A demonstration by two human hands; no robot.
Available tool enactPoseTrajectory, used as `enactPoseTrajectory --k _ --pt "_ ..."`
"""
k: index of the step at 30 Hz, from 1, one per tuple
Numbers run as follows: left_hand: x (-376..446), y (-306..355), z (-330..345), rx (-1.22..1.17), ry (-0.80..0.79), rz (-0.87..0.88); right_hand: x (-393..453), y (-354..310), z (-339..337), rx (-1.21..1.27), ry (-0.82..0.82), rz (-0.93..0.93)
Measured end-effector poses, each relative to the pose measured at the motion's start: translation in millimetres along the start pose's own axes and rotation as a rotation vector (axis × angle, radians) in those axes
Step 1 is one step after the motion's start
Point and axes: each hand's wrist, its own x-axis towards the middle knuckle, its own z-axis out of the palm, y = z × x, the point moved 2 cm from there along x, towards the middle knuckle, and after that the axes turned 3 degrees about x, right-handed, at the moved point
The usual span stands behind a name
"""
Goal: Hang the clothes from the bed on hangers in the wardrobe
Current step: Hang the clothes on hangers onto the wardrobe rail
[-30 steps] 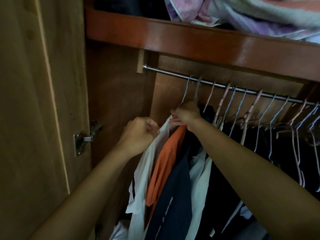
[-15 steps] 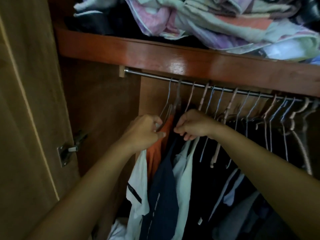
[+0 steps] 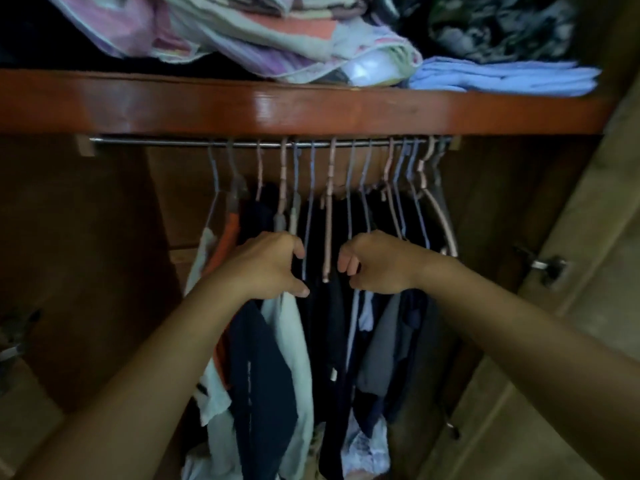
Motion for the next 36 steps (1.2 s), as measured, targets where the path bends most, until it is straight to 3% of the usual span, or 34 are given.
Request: enactPoseTrajectory --k 10,28,36 --pt "8 121 47 0.096 -0.204 0.314 -128 63 -1 -0.035 0.054 0.282" --pt "-67 372 160 0.106 -0.517 0.632 -414 161 28 -0.014 0.125 0.808" --pt "-124 467 204 0.230 -0.650 0.998 -525 163 64 0.035 0.126 1.033"
